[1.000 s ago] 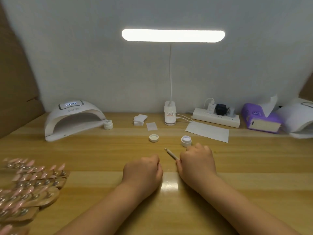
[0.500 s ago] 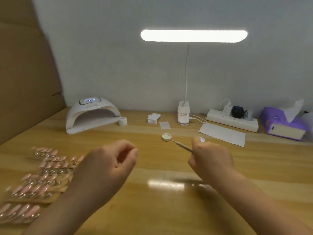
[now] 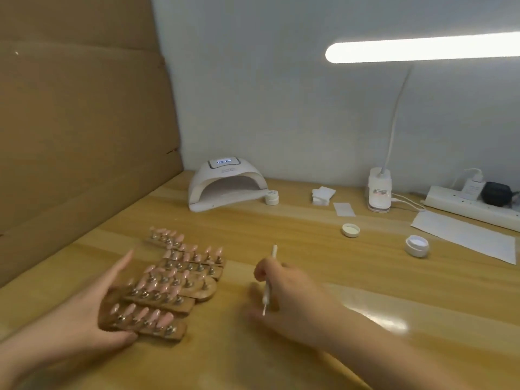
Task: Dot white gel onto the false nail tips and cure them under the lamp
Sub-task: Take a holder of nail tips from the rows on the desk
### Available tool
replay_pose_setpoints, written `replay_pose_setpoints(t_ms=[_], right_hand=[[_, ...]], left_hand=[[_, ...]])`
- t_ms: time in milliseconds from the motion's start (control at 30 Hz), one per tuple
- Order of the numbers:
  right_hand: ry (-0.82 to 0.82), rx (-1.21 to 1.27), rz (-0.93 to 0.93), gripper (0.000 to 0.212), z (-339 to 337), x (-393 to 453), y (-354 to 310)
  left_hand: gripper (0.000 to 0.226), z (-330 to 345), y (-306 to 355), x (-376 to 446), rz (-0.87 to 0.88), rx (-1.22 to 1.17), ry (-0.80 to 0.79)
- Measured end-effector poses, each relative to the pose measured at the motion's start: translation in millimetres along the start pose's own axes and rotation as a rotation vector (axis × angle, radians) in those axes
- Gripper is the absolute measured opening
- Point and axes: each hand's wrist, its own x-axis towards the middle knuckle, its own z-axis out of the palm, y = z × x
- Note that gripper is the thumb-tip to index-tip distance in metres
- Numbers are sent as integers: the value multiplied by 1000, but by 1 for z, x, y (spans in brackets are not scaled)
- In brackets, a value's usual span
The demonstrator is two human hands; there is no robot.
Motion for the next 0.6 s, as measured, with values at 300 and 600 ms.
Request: replay_pose_setpoints(t_ms=[300,600], right_hand=[[89,3,-43,84,21,23,-15],[189,67,13,59,26,38,-4]], left_hand=[[156,18,25,40,-30,-118,-36],[153,42,44,80,-24,-257,203]])
